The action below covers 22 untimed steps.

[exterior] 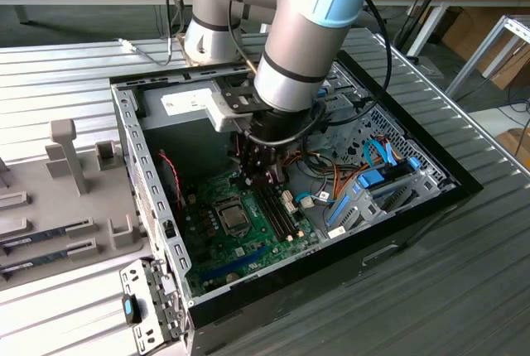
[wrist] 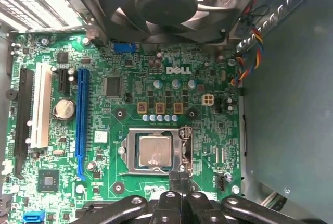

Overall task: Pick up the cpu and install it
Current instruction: 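Install the first cpu locking lever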

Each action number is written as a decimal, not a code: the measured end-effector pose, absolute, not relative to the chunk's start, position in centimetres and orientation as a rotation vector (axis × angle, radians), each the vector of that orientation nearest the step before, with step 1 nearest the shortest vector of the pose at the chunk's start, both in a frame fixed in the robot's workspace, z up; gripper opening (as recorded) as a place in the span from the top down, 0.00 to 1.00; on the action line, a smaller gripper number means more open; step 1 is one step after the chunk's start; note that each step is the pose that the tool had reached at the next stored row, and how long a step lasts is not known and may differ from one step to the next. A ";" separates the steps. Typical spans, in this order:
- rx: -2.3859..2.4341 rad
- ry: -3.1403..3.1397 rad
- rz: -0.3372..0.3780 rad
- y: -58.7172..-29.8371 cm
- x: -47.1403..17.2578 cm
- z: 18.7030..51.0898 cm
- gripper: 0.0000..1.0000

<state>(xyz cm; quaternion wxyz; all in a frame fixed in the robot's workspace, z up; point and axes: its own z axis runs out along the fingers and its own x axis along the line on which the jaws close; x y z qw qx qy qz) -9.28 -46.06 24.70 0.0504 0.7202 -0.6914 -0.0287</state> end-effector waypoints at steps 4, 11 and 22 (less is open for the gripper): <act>2.195 -2.100 -0.090 -46.4 -9.1 24.6 0.89; 2.193 -2.097 -0.095 -47.2 -8.8 24.5 0.89; 2.191 -2.095 -0.098 -47.9 -8.8 23.4 0.89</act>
